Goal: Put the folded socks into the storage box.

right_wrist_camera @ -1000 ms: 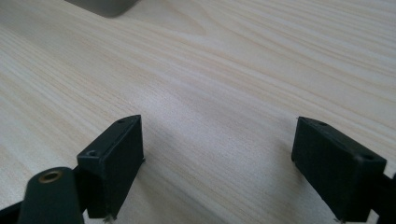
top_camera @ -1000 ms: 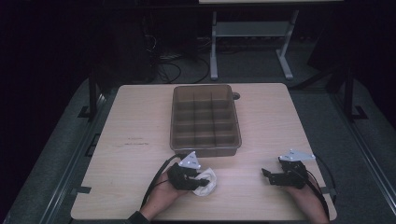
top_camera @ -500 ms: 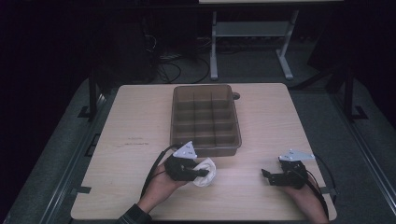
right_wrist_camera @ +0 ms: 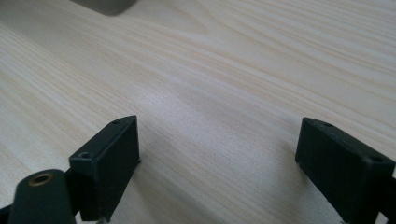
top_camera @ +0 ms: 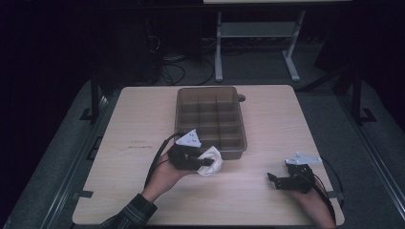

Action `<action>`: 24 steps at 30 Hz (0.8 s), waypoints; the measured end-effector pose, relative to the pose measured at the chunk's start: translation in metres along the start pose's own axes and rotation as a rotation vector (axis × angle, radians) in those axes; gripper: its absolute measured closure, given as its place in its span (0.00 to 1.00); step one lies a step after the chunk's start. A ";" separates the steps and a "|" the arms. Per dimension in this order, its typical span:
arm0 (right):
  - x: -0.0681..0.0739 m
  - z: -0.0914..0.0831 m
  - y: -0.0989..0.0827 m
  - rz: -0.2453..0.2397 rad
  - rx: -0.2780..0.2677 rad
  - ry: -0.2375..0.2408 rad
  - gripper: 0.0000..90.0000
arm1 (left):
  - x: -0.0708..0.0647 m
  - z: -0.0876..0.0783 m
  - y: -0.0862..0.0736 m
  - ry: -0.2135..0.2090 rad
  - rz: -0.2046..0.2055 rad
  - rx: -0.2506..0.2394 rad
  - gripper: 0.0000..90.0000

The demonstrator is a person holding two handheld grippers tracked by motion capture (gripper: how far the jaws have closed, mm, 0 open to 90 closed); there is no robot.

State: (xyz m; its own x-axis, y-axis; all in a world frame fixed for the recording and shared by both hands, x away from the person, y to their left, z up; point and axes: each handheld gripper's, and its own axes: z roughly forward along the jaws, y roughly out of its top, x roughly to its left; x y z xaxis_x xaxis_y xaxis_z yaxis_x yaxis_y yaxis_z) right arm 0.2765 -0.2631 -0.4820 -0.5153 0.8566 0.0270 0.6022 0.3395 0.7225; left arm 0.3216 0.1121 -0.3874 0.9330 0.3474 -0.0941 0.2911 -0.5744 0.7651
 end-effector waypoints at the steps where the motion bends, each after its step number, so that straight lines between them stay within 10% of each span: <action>1: 0.000 0.000 0.000 0.000 0.000 0.000 0.15 | 0.002 0.000 0.002 0.000 -0.005 -0.006 0.83; 24: 0.000 0.000 0.000 0.001 0.004 -0.002 0.13 | 0.059 -0.003 0.040 0.023 -0.024 -0.043 0.83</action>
State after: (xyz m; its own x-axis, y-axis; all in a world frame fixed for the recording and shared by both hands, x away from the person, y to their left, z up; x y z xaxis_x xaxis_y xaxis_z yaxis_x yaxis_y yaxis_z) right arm 0.2770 -0.2632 -0.4822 -0.5137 0.8576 0.0259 0.6047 0.3405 0.7200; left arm 0.3873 0.1117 -0.3602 0.9206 0.3778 -0.0990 0.3038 -0.5335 0.7893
